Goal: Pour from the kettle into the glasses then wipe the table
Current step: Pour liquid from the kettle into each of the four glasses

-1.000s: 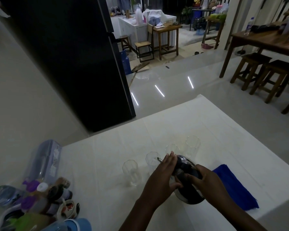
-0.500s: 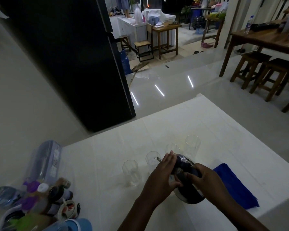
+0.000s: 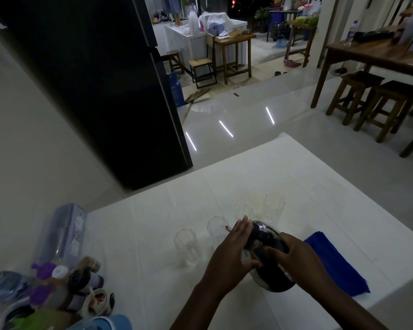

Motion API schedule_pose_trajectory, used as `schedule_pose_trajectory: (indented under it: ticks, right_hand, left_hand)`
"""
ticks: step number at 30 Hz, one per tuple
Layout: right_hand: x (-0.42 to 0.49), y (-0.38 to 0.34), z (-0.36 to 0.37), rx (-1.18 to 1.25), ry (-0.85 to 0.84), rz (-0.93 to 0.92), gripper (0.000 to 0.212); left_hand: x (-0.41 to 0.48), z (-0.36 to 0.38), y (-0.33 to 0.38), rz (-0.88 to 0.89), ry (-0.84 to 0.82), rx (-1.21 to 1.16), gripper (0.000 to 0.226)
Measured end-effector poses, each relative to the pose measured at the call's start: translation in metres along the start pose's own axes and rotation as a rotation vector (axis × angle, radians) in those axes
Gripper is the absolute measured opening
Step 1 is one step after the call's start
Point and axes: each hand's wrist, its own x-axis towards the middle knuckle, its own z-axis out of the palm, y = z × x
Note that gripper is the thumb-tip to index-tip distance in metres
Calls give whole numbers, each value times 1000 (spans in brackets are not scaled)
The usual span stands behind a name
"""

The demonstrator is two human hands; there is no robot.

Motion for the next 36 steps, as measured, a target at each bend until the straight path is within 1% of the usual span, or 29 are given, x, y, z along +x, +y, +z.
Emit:
schedule_pose_trajectory:
  ticks: [13, 22, 36]
  right_hand:
    - [-1, -4, -3, -40, 17, -37, 25]
    - [2, -1, -4, -58, 10, -31, 34]
    - [5, -2, -5, -73, 8, -37, 31]
  left_hand:
    - [-3, -4, 4, -7, 29, -28, 91]
    - [-1, -5, 6, -4, 27, -21, 91]
    - [-2, -7, 7, -19, 35, -42, 91]
